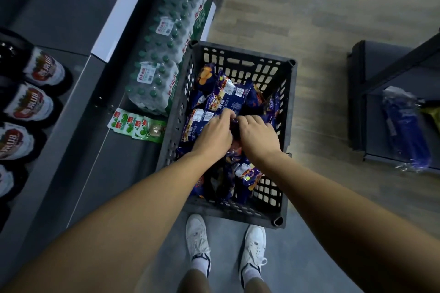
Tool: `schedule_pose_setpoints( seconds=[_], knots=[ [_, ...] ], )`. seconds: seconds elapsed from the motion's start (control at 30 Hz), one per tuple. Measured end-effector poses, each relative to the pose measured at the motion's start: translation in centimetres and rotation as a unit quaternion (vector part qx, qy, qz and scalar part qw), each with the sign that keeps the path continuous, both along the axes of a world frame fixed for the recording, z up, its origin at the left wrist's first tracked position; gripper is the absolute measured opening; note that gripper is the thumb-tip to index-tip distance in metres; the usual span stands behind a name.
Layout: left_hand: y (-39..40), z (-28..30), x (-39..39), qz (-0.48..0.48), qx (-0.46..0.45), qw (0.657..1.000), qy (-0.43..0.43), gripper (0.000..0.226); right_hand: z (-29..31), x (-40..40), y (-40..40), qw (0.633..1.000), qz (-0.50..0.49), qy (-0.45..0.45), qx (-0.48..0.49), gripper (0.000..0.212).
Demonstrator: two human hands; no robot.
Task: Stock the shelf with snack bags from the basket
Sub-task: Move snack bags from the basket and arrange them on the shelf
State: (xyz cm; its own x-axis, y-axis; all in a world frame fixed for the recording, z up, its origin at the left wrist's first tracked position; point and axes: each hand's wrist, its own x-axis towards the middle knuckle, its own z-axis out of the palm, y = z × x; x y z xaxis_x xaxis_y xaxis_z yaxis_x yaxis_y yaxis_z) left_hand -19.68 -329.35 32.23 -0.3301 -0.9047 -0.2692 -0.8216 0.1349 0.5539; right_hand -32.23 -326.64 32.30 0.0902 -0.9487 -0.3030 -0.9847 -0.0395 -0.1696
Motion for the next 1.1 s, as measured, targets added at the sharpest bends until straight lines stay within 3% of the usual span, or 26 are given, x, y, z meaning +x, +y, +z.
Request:
schedule_pose_setpoints(
  seconds=[0.13,0.2,0.27,0.33,0.43,0.63,0.8,0.93,1.1],
  knots=[
    [0.0,0.7,0.7,-0.012,0.020,1.000,0.001,0.067,0.2,-0.6,0.2,0.997,-0.053,-0.055,-0.008,0.029],
    [0.0,0.3,1.0,-0.013,0.028,0.999,-0.037,0.052,0.1,-0.7,0.2,0.991,-0.067,-0.117,0.003,0.032],
    [-0.1,0.1,1.3,-0.016,0.004,0.998,-0.068,0.034,0.0,-1.1,0.1,0.987,-0.065,-0.142,0.038,0.056],
    [-0.3,0.3,1.5,-0.016,-0.032,0.994,-0.100,0.032,-0.1,-1.7,0.0,0.998,-0.037,-0.040,0.038,0.076],
    [-0.7,0.4,1.6,-0.012,-0.051,0.991,-0.119,0.036,-0.5,-3.0,-0.5,0.997,-0.017,0.072,-0.034,0.065],
    [-2.6,0.8,1.7,-0.003,-0.058,0.992,-0.108,0.037,-1.4,-4.9,-2.7,0.993,-0.038,0.095,-0.057,0.057],
    [-4.4,0.8,2.1,-0.009,-0.070,0.988,-0.135,0.041,-1.5,-5.5,-4.1,0.987,-0.030,0.152,-0.040,0.030],
    [-5.0,0.2,2.4,-0.014,-0.059,0.989,-0.135,0.044,-2.3,-5.2,-5.1,0.970,-0.043,0.240,0.010,0.033],
    [-5.5,-0.3,2.8,-0.023,-0.038,0.991,-0.129,0.047,-4.8,-5.0,-5.5,0.964,-0.064,0.256,0.041,0.035]
  ],
)
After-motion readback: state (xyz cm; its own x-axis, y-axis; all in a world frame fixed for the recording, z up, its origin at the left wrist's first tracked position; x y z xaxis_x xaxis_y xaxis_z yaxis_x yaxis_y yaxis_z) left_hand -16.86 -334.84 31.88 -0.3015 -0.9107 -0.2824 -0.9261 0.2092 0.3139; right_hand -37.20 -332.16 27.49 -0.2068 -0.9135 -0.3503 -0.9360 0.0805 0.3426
